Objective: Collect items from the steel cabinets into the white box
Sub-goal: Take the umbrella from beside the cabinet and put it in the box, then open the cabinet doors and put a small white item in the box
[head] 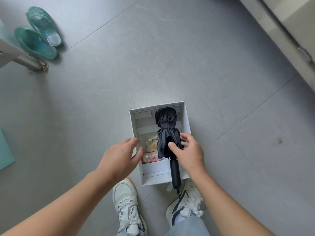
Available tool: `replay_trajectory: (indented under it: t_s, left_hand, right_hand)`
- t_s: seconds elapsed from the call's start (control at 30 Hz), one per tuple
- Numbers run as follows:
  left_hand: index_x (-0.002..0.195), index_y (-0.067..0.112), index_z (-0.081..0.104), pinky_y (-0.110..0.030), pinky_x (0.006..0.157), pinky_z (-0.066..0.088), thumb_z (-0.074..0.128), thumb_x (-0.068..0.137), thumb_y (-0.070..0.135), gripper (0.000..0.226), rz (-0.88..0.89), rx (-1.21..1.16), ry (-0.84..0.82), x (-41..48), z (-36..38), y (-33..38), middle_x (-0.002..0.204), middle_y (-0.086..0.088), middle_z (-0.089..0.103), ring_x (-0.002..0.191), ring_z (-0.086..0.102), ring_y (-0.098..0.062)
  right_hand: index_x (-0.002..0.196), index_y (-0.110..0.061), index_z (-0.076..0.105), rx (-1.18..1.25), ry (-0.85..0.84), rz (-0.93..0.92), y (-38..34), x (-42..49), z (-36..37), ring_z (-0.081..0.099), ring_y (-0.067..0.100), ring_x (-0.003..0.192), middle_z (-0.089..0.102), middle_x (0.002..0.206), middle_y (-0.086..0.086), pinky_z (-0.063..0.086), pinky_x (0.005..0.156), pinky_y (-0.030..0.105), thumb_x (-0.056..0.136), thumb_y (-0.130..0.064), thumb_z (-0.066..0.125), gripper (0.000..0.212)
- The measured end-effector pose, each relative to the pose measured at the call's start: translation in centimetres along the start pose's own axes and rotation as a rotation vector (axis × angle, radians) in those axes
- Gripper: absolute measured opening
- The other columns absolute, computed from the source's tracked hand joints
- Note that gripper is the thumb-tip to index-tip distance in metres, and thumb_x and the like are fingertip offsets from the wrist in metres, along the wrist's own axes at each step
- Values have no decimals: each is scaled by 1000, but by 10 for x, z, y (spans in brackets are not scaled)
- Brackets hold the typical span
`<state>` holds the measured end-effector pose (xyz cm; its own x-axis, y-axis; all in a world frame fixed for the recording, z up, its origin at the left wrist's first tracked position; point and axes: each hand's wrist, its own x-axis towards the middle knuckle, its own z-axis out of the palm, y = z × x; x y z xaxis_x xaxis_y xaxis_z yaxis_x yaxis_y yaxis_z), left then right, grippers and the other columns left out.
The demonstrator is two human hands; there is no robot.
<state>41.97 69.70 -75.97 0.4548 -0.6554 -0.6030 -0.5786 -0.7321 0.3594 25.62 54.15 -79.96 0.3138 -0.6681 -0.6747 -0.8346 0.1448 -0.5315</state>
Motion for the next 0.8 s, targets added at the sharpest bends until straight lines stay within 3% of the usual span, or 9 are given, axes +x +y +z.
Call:
replay_trajectory:
  t_s: [0.17, 0.33, 0.6, 0.8]
  left_hand:
    - [120, 27, 58, -35, 79, 52, 38, 98, 48, 36, 1, 22, 46, -21, -47, 18, 116, 10, 66, 101, 65, -16]
    - [116, 26, 61, -34, 78, 50, 15, 84, 60, 66, 53, 54, 151, -46, -134, 58, 110, 10, 68, 98, 63, -18]
    - [112, 32, 63, -31, 83, 48, 20, 88, 64, 59, 89, 62, 399, -140, -351, 166, 111, 18, 67, 105, 62, -11]
    - [116, 35, 63, -24, 82, 42, 19, 87, 66, 61, 150, 68, 635, -245, -504, 257, 114, 23, 64, 106, 59, -7]
  right_hand:
    - [132, -28, 61, -42, -46, -79, -39, -31, -43, 59, 4, 114, 63, 119, -21, 48, 98, 26, 90, -46, 70, 47]
    - [137, -28, 60, -199, -58, -187, -111, -66, -106, 56, 9, 129, 63, 138, -13, 46, 106, 30, 93, -55, 60, 52]
    - [140, -28, 55, -268, -19, -455, -302, -175, -254, 52, 7, 132, 59, 143, -14, 42, 108, 28, 96, -56, 53, 53]
    - [139, -30, 55, -238, 116, -655, -432, -295, -381, 52, 6, 131, 60, 140, -15, 40, 105, 25, 95, -55, 55, 51]
